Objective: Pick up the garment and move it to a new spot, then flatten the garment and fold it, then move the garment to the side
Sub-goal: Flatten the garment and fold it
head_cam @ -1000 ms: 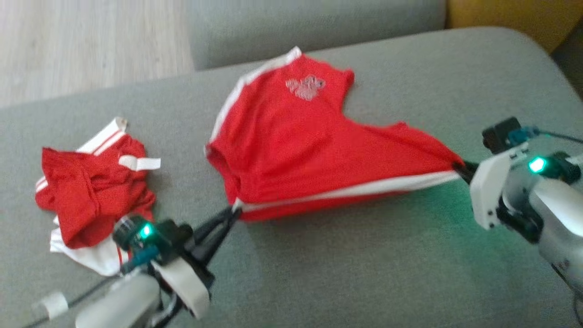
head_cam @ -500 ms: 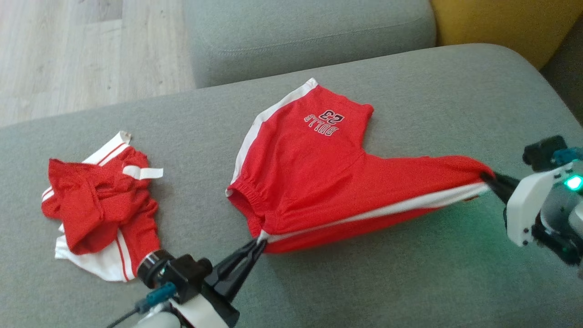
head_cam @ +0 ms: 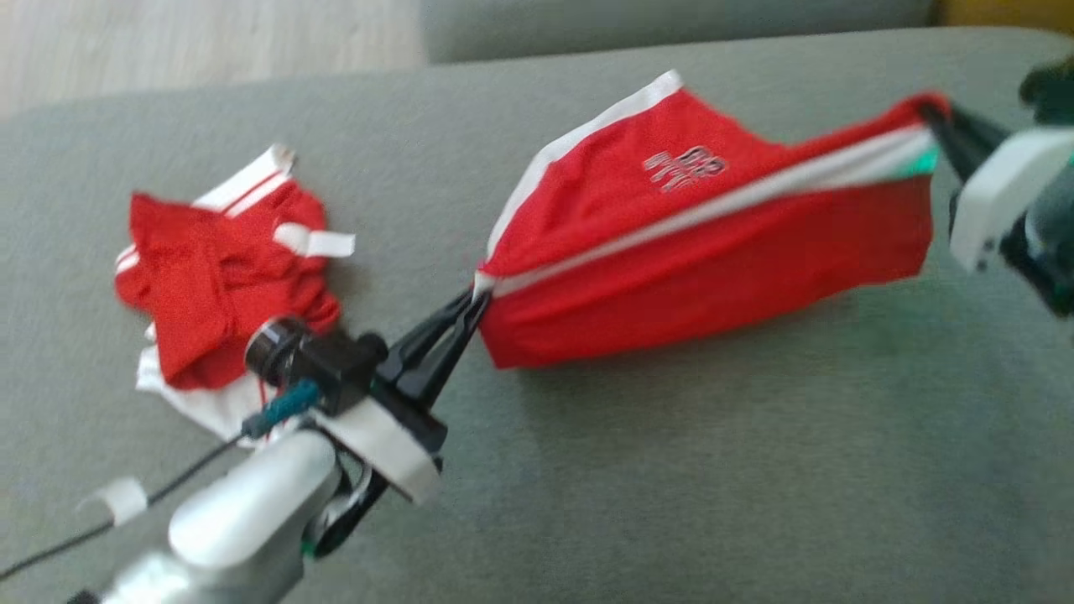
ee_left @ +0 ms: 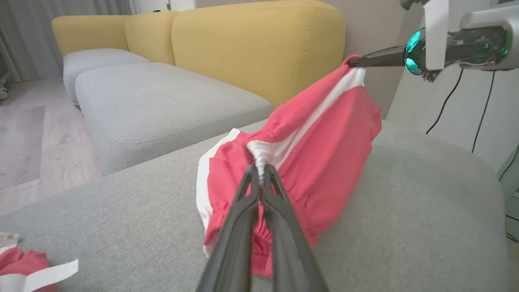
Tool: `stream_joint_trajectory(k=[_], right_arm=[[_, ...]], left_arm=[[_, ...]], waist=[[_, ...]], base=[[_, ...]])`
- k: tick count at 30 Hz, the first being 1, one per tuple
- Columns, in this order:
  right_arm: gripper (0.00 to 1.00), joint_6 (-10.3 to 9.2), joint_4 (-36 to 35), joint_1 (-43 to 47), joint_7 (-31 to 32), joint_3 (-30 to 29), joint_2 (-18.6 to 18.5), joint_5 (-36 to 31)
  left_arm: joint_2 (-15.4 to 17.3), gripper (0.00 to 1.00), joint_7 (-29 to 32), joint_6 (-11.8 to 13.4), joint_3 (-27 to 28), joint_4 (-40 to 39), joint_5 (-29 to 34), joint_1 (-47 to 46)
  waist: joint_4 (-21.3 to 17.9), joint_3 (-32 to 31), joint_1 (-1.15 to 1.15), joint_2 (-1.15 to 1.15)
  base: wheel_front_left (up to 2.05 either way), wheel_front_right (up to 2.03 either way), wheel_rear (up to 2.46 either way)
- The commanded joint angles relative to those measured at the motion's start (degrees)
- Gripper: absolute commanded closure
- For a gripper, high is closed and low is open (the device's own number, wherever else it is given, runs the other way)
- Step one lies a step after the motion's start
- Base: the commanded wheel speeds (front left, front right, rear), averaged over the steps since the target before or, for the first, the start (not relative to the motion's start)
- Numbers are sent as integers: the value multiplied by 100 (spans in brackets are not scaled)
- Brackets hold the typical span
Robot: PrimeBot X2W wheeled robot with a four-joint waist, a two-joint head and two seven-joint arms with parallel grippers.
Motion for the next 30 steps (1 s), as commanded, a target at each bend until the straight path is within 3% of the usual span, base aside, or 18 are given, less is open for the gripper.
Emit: stream_joint_trajectory(k=[1, 17, 30], right_arm=[[100, -5, 25, -338, 88, -142, 23, -46], [100, -5, 1154, -1700, 277, 51, 260, -480], [100, -5, 1879, -2108, -44, 373, 321, -533]], left_arm=[[39, 100, 28, -76, 280, 68, -54, -457], [-971, 100, -111, -569, 191, 1209, 73, -1519], [-1444, 100, -187, -717, 86, 1672, 277, -1924]], waist=[[427, 457, -2, 0], [1408, 1411, -2, 0], [1704, 1804, -2, 0]], base=[[0, 0, 0], [0, 0, 0], [0, 0, 0]])
